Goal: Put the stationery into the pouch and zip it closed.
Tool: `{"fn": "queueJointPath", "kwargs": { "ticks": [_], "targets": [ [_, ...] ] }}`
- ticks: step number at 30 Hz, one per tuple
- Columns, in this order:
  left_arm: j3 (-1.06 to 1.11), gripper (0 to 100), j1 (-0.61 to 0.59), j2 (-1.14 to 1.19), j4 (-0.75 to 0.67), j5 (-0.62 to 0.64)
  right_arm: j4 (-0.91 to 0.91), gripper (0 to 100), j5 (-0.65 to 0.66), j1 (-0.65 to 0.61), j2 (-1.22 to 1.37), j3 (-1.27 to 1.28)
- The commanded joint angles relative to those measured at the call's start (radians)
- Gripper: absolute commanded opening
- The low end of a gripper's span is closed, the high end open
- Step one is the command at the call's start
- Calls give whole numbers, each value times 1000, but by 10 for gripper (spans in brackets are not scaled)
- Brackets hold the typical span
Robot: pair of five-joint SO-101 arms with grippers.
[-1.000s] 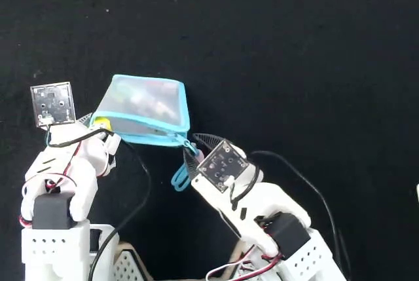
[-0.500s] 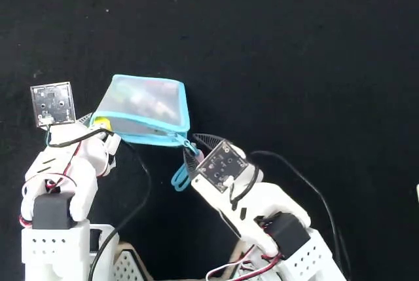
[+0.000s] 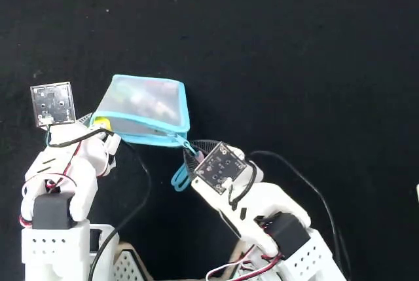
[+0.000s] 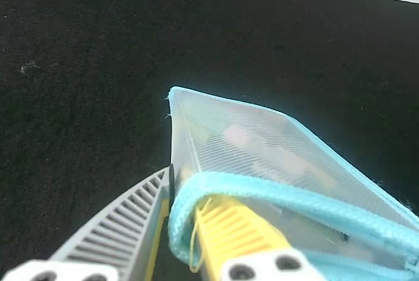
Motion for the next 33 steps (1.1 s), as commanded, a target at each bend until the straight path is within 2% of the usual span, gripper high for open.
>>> {"fn": "queueJointPath", "kwargs": {
  "ticks": [1,8,14,20,26,33],
  "targets": [
    [-87,30,5,-14,-2,-5,5,11,9,12,-4,-114],
    [-165,31,15,-6,6,-5,3,11,8,11,70,-280],
    [-222,32,16,-3,32,-100,2,11,3,9,341,-515],
    [-344,32,16,5,117,-109,41,11,3,9,630,-750],
    [-423,33,16,196,153,-181,166,11,9,9,710,-900],
    [-805,51,91,474,399,-133,169,11,11,-35,720,-901]
  ]
}}
